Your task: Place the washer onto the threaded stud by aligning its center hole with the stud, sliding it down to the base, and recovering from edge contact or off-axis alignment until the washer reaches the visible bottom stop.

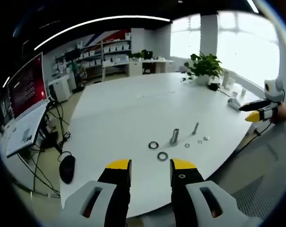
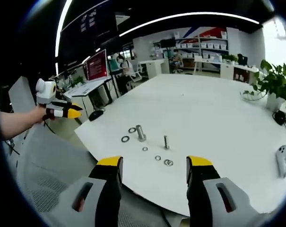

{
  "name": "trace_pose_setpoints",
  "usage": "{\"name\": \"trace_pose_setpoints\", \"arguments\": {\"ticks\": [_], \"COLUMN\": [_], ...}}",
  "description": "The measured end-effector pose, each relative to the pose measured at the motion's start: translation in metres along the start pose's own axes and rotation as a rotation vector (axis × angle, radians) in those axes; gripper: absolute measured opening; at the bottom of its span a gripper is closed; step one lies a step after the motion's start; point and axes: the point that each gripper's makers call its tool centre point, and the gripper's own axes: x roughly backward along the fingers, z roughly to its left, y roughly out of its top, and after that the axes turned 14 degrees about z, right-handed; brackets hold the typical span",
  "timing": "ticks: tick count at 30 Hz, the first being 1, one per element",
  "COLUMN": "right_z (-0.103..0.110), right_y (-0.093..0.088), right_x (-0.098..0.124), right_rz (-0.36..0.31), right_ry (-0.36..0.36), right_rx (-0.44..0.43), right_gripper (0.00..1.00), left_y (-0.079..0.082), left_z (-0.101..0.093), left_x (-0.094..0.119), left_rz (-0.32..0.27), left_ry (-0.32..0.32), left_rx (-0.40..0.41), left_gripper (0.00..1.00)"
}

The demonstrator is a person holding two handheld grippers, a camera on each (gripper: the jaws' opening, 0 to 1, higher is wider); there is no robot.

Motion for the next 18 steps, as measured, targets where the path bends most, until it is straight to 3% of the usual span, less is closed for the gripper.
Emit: {"name": "trace_pose_setpoints", "arguments": {"ticks": [5, 18], "right_z": [0.0003, 0.0004], "right_y": [0.0014, 0.0030], "right_x": [0.0004, 0.0019], "right_rz": [-0.009, -0.020], "right_ry": [0.004, 0.006], "right_rx": [-0.009, -0.014], "right_gripper": [0.56, 0.56], "left_y": [0.0018, -0.0001], "left_z": [0.0079, 0.0095], "left_x": [0.0051, 0.0034], "left_rz": [-0.030, -0.023], "left_ry": [0.000, 0.001], "left_rx": [0.058, 0.065], "left_gripper": [0.31, 0.31]}}
